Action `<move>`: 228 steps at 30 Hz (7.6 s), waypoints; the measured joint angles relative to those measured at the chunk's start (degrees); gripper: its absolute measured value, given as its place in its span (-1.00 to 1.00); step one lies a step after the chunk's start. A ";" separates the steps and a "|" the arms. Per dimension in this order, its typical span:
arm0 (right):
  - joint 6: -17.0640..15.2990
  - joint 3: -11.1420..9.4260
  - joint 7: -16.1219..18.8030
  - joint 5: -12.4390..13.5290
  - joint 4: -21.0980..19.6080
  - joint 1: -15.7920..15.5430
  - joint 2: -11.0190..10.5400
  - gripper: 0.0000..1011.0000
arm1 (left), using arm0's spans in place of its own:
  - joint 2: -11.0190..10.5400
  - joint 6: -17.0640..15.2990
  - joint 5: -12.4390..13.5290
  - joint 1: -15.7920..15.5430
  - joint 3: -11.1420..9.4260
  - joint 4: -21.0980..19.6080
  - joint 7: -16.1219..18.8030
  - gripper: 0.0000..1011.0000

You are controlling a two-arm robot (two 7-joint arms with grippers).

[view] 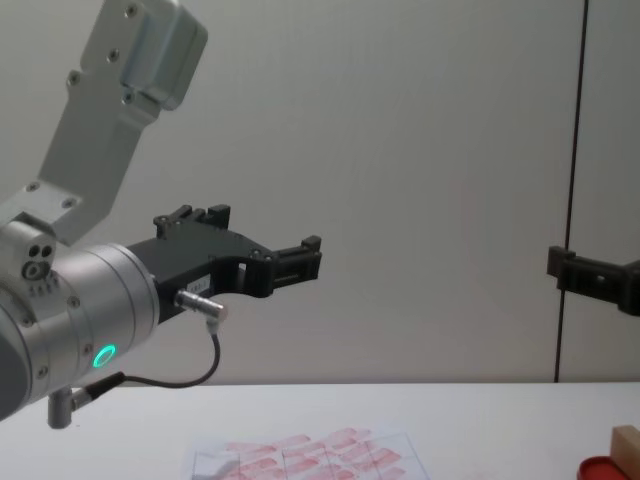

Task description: Use the one hand to pick up the stamp and affix it onto the A4 paper.

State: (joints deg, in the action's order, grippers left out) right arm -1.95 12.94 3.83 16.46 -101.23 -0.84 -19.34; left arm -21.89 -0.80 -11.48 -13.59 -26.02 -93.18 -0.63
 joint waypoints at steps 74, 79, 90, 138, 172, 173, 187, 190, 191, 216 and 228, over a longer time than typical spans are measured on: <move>-19.76 -0.97 -4.03 -3.85 14.41 7.22 3.06 0.77 | 0.00 0.00 0.00 0.00 0.00 0.00 0.00 0.98; -20.00 -0.86 -3.71 -4.27 15.32 7.55 3.30 0.54 | 0.00 0.00 0.00 0.00 0.00 0.00 0.00 0.98; -19.95 -0.63 -3.05 -5.33 16.95 8.27 3.88 -0.22 | 0.00 0.00 0.00 0.00 0.00 0.00 0.00 0.98; -22.13 -1.23 -1.18 -3.43 12.75 6.67 4.12 -0.57 | 0.00 0.00 0.00 0.00 0.00 0.00 0.00 0.98; -21.84 -1.53 -0.38 -4.28 17.28 8.02 4.93 -0.57 | 0.00 0.00 0.00 0.00 0.00 0.00 0.00 0.98; -21.83 -1.53 -0.32 -4.30 17.50 8.10 4.95 -0.58 | 0.00 0.00 0.00 0.00 0.00 0.00 0.00 0.98; -22.85 -1.82 0.25 -4.01 18.90 8.56 5.21 -0.57 | 0.00 0.00 0.00 0.00 0.00 0.00 0.00 0.98; -23.01 -1.87 0.33 -3.88 18.94 8.57 5.23 -0.57 | 0.00 0.00 0.00 0.00 0.00 0.00 0.00 0.98; -23.02 -1.89 0.36 -3.84 18.94 8.56 5.23 -0.58 | 0.00 0.00 0.00 0.00 0.00 0.00 0.00 0.98; -20.01 -1.94 1.64 -4.62 7.34 6.08 4.37 -0.57 | 0.00 0.00 0.00 0.00 0.00 0.00 0.00 0.98; -22.41 0.50 4.42 -6.67 3.32 5.46 5.98 -0.57 | 0.00 0.00 0.00 0.00 0.00 0.00 0.00 0.98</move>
State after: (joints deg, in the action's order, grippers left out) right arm -24.36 13.44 8.25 9.80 -97.90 4.63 -13.36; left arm -21.89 -0.80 -11.48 -13.59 -26.02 -93.18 -0.63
